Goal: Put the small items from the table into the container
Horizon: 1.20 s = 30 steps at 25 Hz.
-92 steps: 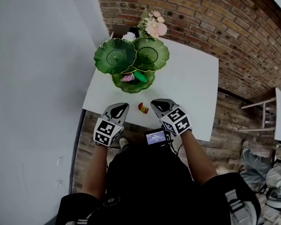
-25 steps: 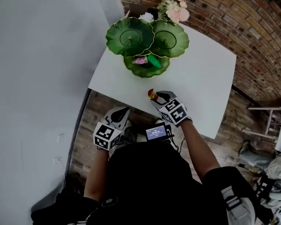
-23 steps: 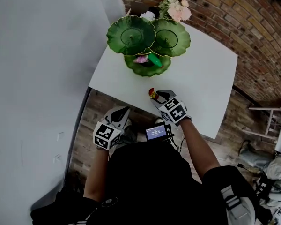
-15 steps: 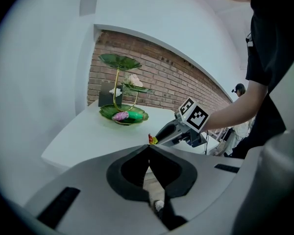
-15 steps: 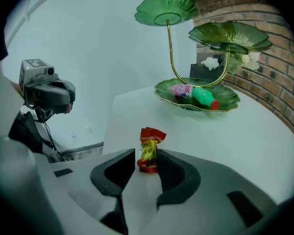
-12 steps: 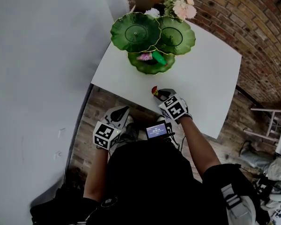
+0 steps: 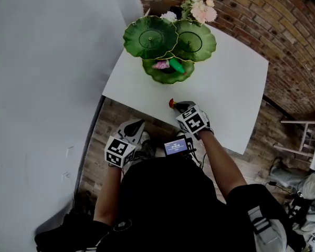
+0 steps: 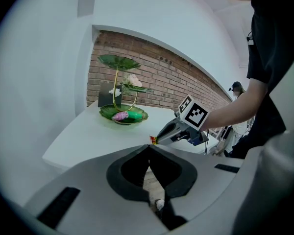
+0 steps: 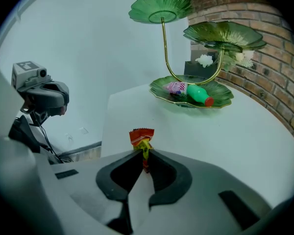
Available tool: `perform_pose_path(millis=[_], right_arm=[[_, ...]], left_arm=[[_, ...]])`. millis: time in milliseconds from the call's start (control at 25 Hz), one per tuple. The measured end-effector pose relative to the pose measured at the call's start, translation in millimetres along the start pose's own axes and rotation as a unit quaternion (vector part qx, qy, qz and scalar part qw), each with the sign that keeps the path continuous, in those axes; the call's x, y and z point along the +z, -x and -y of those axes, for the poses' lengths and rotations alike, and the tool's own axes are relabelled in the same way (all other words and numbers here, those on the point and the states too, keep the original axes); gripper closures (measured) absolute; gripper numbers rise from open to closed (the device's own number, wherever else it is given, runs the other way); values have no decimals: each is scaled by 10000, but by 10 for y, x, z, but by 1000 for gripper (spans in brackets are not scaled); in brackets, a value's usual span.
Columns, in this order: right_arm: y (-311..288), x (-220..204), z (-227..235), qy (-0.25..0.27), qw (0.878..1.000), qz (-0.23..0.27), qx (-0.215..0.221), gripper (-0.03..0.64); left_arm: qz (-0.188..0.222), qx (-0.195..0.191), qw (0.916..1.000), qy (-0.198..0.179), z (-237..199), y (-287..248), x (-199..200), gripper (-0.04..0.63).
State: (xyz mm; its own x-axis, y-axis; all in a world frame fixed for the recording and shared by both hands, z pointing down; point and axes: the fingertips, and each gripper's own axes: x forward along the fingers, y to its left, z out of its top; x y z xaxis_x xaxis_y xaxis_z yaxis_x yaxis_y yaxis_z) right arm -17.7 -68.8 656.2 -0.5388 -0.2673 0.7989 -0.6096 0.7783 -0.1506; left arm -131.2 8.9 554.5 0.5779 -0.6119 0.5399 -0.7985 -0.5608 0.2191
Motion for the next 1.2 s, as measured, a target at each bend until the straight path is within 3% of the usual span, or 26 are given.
perform_pose_path(millis=[360,1000,1200], right_arm=[[177,10,89,-196,9996,186,-122,571],[920,337,281,-359,9917,1103,-550,571],[1002,273,276,-456,9908,1150,-553,572]], left_arm=[[57,-109,9999,-114,29,-69,72,584],[286,-488,9967,-582,144,-414,434,584],[294,-590,9955,-682,204,-473,493,584]])
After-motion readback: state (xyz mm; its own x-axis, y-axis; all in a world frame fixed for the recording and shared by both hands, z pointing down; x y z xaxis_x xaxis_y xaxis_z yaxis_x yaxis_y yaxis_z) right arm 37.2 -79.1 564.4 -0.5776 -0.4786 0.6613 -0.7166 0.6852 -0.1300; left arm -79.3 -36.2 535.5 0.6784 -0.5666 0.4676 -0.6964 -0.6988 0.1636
